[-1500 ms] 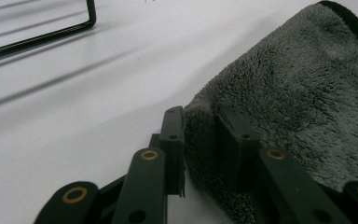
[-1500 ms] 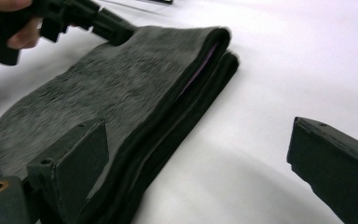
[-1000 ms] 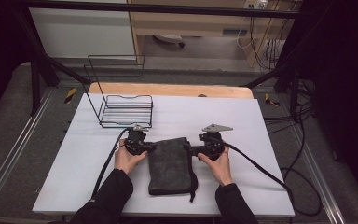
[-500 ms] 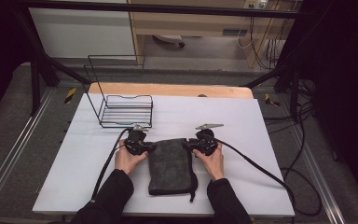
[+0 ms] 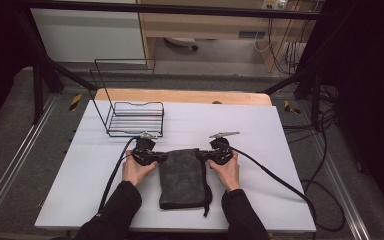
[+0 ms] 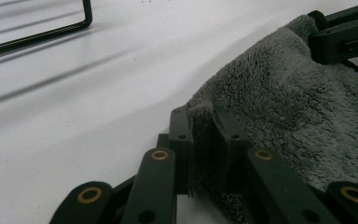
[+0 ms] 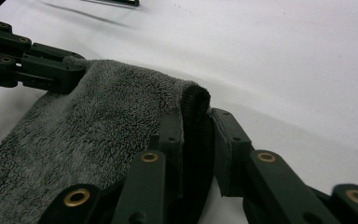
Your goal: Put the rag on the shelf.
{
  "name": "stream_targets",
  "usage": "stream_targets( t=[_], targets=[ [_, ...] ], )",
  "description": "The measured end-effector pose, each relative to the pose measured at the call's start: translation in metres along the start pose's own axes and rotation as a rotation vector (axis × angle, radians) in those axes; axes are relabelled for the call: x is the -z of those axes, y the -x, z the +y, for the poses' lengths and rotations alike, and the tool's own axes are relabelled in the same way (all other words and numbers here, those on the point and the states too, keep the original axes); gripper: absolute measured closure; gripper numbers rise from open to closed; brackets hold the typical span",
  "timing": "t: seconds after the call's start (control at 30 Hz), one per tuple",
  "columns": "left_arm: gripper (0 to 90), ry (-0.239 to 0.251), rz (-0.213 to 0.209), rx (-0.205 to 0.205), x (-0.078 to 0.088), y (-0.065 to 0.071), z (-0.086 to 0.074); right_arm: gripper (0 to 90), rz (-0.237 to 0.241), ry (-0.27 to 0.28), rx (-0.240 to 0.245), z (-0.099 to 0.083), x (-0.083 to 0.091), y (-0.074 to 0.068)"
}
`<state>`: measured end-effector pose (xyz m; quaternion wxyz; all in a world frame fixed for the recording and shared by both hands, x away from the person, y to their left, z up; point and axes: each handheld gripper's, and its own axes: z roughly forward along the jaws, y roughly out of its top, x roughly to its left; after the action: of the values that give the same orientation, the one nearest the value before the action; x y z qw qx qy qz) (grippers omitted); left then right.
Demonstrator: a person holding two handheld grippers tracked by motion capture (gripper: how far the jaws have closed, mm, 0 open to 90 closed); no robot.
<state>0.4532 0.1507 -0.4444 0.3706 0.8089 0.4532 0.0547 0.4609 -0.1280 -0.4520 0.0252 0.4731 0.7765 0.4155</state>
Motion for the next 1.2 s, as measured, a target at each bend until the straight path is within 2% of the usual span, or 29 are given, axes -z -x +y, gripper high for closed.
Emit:
stream_targets(
  t=[0.1,0.23,0.37,0.63,0.83,1.03,1.1,1.2],
  targets=[
    [80.3,0.004,-0.020,0.027,0.002,-0.003,0.000,78.4,0.006,0.000,0.002,0.001,0.002,0.000],
    [80.6,0.028,-0.036,0.031,0.009,-0.004,0.001,78.7,0.008,0.015,0.009,0.002,0.006,-0.002],
    [80.6,0.072,-0.042,0.010,0.020,-0.001,0.002,79.2,0.025,0.059,0.025,0.004,0.019,-0.008],
    [80.6,0.128,-0.049,-0.018,0.037,0.006,0.002,80.2,0.049,0.109,0.050,0.005,0.034,-0.017],
    [80.6,0.184,-0.062,-0.027,0.051,0.013,0.003,80.8,0.069,0.148,0.067,0.005,0.049,-0.024],
    [80.7,0.214,-0.062,-0.044,0.061,0.016,0.005,81.0,0.077,0.179,0.083,0.006,0.059,-0.030],
    [80.7,0.228,-0.080,-0.036,0.064,0.019,0.005,81.0,0.072,0.199,0.095,0.007,0.064,-0.032],
    [80.7,0.245,-0.082,-0.041,0.069,0.022,0.007,81.1,0.075,0.218,0.101,0.007,0.068,-0.034]
  ],
)
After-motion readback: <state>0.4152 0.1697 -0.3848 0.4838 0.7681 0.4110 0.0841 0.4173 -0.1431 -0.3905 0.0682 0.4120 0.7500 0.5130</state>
